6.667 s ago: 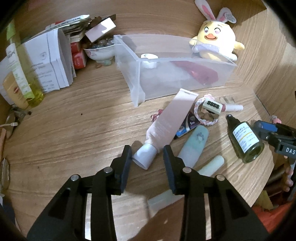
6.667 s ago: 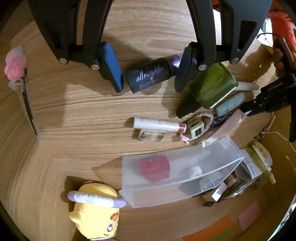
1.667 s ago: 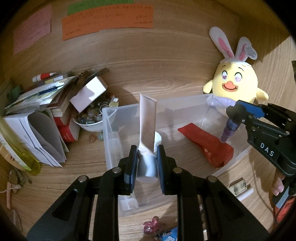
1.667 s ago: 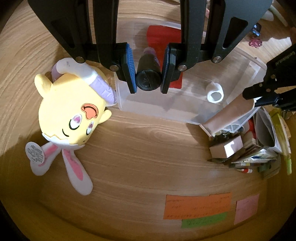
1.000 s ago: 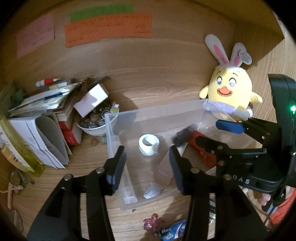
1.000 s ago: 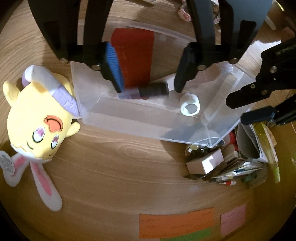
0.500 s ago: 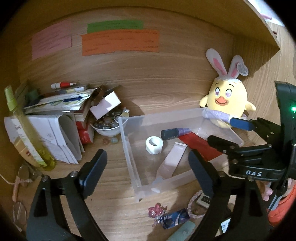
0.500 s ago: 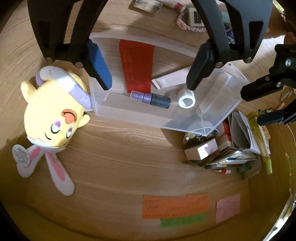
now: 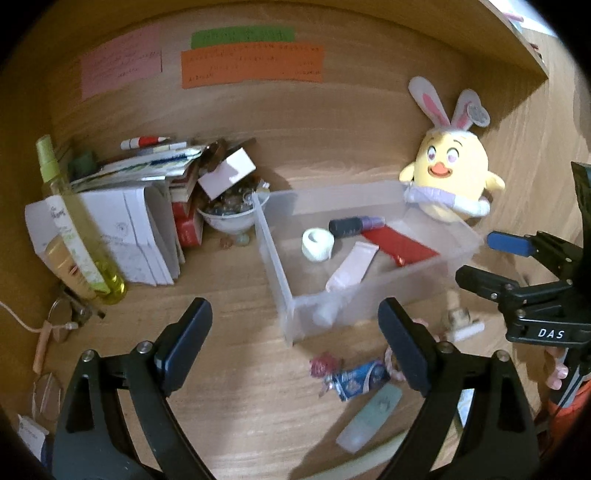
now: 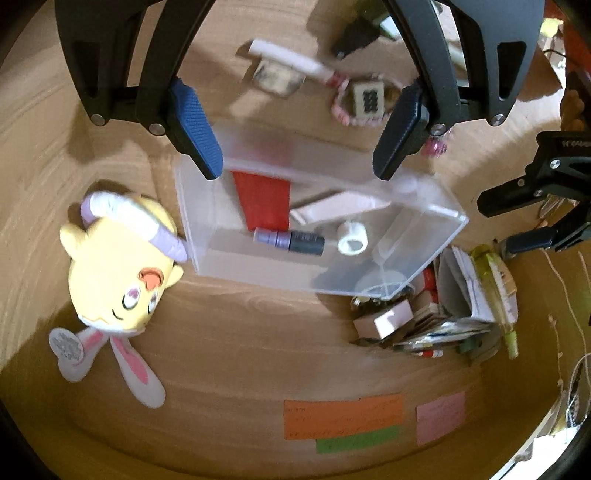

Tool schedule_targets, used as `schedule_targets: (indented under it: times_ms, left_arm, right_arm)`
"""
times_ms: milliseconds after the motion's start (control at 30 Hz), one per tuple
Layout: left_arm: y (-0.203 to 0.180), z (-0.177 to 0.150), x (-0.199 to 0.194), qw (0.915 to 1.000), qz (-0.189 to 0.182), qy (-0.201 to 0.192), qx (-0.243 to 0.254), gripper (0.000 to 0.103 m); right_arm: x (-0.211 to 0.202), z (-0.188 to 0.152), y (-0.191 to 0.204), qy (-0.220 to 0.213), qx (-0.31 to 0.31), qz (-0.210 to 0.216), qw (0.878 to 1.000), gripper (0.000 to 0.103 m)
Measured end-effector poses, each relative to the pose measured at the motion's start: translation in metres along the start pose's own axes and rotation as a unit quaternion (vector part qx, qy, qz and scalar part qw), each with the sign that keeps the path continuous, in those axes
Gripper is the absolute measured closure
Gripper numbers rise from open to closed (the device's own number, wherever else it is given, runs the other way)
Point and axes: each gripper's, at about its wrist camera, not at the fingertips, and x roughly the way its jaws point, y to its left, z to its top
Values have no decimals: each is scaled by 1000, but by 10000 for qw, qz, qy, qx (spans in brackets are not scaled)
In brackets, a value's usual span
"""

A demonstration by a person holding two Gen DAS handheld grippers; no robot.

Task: Organize objects
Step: 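Withdraw both tools from the box toward the remaining items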

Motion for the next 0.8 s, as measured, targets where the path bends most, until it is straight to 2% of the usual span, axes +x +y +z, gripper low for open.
schedule_targets:
  times_ms: [367, 467, 633, 800]
  left_arm:
    - [-3, -37, -6, 9993, -72, 366, 27, 11]
    - [-7, -48, -6, 9989, -51, 464, 21, 11]
    - [-19, -66, -2, 9970, -253, 724, 112, 11]
    - [-25, -81, 0, 9952, -261, 912, 260, 11]
  right_arm:
    - [-9, -38, 20, 304, 39, 103, 9995, 22]
    - [-7, -50, 19, 443, 315, 285, 9981, 22]
    - [3, -69, 18, 777, 630, 488, 9938, 22]
    - [0, -79, 22, 733, 568, 338, 9951, 22]
